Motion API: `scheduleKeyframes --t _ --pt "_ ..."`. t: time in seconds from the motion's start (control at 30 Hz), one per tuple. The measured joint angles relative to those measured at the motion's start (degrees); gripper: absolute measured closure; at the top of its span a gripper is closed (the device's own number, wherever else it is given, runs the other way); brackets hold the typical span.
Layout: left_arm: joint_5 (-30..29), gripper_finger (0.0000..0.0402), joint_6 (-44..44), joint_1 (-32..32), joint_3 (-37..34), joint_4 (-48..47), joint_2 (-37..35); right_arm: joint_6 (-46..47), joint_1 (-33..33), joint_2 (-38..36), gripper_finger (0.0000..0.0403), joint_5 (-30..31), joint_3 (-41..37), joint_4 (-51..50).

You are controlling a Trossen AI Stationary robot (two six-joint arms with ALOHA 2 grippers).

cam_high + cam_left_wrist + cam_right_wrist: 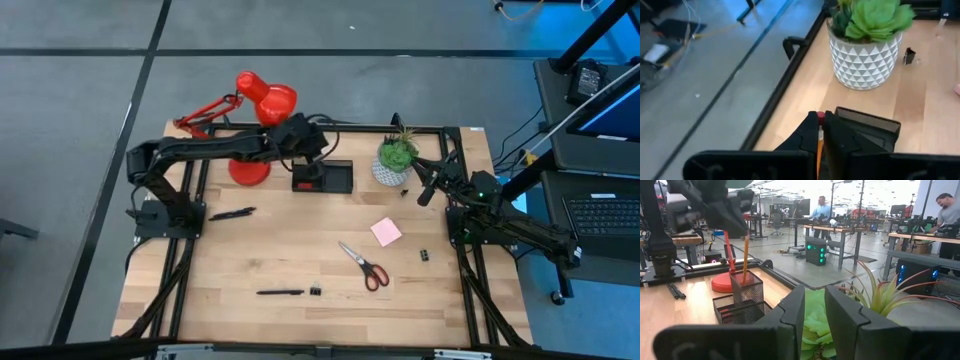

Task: Pick and place office supplies into organizer
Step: Put the pencil into the desk organizer, then put the top pen into the desk organizer

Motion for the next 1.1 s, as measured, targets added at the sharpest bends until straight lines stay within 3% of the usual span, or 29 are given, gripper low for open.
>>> scheduleKeyframes --t 0.63,1.1 --pt "1.21 0.0387 -2.53 1.64 -0.07 -0.19 7.29 0.00 0.00 0.01 0.0323 0.00 0.00 -0.35" --pt "1.22 0.0327 -3.55 1.60 -0.07 -0.54 7.21 -0.01 0.00 0.00 0.0323 0.00 0.00 -0.42"
